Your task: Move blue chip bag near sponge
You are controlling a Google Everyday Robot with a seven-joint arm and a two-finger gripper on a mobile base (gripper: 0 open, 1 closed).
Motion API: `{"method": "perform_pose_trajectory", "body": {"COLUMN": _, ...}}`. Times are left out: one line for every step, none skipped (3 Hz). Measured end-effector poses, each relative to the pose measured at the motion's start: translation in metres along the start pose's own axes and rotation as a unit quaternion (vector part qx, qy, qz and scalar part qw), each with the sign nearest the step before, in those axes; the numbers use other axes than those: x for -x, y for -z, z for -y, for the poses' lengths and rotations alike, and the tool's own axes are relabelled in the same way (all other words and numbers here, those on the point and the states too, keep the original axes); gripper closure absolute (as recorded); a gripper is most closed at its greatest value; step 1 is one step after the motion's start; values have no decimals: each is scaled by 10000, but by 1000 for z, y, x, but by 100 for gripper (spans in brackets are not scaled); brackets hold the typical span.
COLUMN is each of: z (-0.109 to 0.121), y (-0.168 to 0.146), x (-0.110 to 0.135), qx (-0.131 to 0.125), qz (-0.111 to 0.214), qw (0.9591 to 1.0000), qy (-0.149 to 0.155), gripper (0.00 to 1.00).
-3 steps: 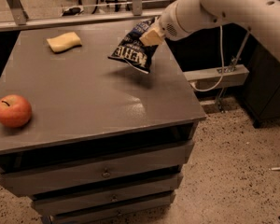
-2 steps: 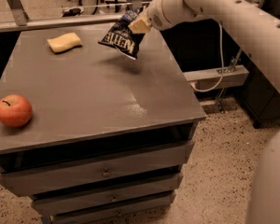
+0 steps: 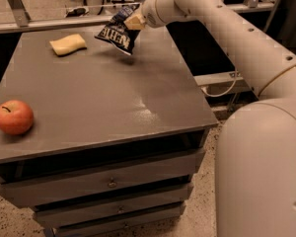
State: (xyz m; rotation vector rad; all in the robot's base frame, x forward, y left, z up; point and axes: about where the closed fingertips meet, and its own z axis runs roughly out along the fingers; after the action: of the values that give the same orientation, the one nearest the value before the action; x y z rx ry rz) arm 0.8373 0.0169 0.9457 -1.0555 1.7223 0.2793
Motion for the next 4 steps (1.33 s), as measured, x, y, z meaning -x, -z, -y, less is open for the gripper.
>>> {"method": "perform_pose_trajectory", "body": {"z": -3, "y": -16, "x": -3, "qx": -8, "qz": 8, "qw": 10000, "qy": -66, "gripper": 100}}
{"method": "perform_pose_trajectory", "body": {"z": -11, "y": -33, "x": -3, "qx": 80, "qz": 48, "qw": 9999, "qy": -141, "gripper": 100}}
{"method": "perform_pose_trajectory", "body": {"z": -29, "y": -53, "x": -1, "qx": 341, "qz": 41, "qw": 9992, "qy": -223, "gripper": 77}}
{"method": "perform_pose_trajectory", "body": {"z": -39, "y": -63, "x": 0, "qx": 496, "qz": 28, "qw": 9984, "qy": -261, "gripper": 55}}
